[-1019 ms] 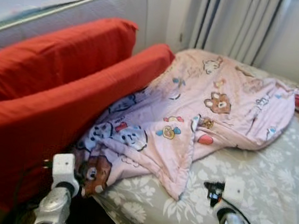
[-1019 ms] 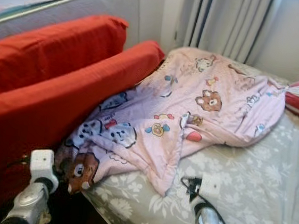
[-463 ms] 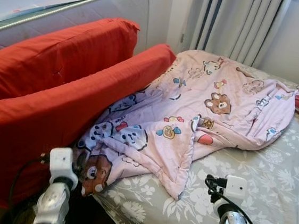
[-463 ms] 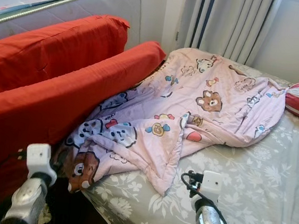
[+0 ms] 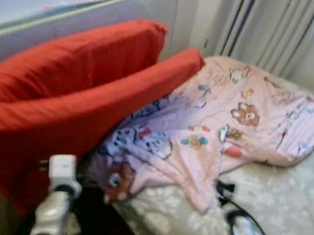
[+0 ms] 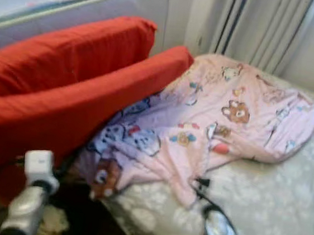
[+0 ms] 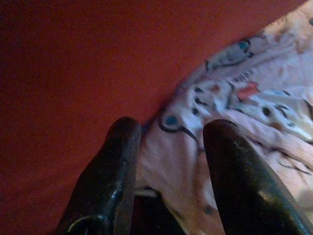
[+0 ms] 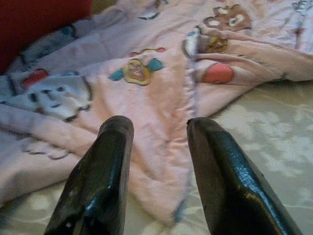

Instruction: Clean up the room

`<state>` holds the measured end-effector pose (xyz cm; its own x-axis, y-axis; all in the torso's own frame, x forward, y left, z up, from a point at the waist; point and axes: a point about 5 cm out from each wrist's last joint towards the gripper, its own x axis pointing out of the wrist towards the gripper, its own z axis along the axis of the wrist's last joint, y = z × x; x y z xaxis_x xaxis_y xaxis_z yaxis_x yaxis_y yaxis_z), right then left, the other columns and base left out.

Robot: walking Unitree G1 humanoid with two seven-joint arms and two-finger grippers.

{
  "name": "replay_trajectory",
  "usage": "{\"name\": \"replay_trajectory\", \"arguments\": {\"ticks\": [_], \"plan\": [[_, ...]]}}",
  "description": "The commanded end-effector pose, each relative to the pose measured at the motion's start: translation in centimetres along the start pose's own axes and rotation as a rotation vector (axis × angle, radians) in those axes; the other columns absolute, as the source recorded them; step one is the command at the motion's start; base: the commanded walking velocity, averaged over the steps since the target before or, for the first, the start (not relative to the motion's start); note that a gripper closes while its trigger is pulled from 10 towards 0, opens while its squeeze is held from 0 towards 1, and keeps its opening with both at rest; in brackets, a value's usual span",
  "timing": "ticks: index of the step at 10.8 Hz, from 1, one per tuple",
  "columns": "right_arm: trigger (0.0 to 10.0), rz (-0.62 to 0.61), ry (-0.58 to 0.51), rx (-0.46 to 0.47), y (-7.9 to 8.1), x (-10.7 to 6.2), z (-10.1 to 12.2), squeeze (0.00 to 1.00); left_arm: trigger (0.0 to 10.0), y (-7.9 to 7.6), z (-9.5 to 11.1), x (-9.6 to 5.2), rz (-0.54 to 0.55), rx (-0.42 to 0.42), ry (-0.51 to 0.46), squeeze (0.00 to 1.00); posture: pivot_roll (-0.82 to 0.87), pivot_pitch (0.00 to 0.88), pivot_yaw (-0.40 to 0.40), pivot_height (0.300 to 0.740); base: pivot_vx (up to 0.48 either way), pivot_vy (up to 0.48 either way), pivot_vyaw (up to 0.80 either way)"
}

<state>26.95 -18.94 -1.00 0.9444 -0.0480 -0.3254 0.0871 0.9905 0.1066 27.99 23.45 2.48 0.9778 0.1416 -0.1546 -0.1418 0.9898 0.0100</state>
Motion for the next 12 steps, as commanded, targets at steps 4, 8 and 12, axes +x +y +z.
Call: {"name": "replay_trajectory", "arguments": {"ticks": [4, 8, 12], "plan": [[10.0, -0.026, -0.004, 0.002, -0.78, 0.05, 0.27, 0.00, 10.0, -0.81, 0.01, 0.14, -0.031, -0.004, -0.004, 0.00, 0.18, 0.033, -0.014, 0.740, 0.000, 0.000, 0.00], [10.0, -0.020, -0.010, 0.008, -0.98, -0.02, 0.30, 0.00, 10.0, -0.81, 0.00, 0.20, -0.033, -0.001, -0.002, 0.00, 0.18, 0.037, -0.012, 0.740, 0.063, 0.000, 0.30], [10.0, -0.009, 0.004, 0.023, -0.85, -0.05, 0.07, 0.00, 10.0, -0.92, 0.17, 0.32, -0.041, 0.008, -0.009, 0.00, 0.18, 0.046, -0.009, 0.740, 0.263, 0.000, 0.00]]}}
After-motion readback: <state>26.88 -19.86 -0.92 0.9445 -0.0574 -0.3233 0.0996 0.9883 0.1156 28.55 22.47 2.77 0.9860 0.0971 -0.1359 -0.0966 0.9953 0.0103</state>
